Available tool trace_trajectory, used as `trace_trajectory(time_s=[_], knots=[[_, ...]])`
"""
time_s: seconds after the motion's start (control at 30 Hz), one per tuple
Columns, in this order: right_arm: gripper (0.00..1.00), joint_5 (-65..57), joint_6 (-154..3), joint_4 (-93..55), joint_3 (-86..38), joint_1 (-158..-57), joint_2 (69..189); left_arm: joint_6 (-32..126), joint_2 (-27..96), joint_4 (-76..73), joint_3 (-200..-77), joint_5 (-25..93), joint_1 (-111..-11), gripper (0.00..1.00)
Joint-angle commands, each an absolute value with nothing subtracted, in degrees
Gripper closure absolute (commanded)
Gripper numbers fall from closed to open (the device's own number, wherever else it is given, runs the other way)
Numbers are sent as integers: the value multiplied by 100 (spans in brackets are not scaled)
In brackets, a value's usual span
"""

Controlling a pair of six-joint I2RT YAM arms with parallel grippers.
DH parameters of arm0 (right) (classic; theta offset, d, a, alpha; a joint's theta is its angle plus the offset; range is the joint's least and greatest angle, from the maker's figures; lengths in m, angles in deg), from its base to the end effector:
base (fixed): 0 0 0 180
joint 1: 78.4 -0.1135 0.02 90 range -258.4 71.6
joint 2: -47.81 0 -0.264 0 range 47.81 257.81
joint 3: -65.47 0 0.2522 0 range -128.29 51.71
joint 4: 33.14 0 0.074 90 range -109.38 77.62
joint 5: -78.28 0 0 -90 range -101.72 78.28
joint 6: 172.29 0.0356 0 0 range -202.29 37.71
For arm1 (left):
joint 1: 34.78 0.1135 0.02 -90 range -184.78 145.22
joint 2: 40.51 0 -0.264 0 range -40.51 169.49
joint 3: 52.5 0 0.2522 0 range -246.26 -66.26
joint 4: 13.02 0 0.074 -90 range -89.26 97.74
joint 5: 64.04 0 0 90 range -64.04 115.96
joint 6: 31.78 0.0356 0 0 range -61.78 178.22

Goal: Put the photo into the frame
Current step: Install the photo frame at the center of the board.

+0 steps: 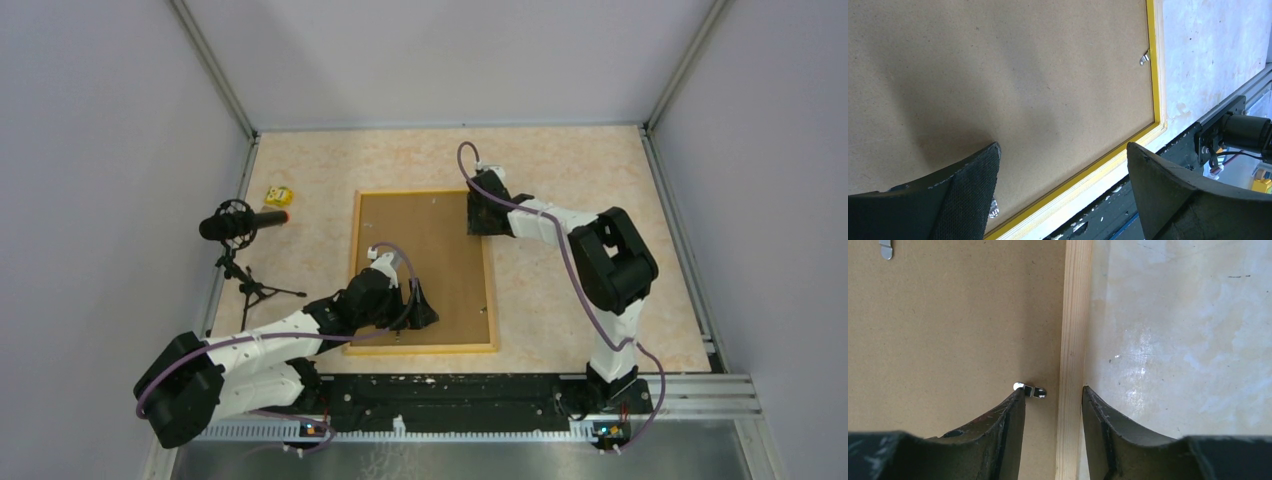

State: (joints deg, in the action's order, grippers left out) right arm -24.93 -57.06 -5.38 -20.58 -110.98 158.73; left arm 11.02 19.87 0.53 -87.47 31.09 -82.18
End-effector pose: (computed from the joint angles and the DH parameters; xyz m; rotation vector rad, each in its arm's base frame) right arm 0.3490 0.2134 0.1677 -0.0615 2.4608 0.1527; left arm 0.1347 -0.1512 0.1660 0.0564 2.4391 -0.9299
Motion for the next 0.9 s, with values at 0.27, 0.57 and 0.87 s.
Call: trace_trajectory(time_s=[0.27,0.57,0.87], knots=[[73,-3213,-4540,-117,-2219,-11083,16265,1106,1838,-29,-8617,3119,-8214,2],[71,-2974,-4438,-156,-2195,-11090,16245,1117,1784,22,-8621,3109,-8210,2],[55,-2789,-5207,-498,-1932,-11084,15623,1119,1784,-30,-8582,3083,-8215,2]])
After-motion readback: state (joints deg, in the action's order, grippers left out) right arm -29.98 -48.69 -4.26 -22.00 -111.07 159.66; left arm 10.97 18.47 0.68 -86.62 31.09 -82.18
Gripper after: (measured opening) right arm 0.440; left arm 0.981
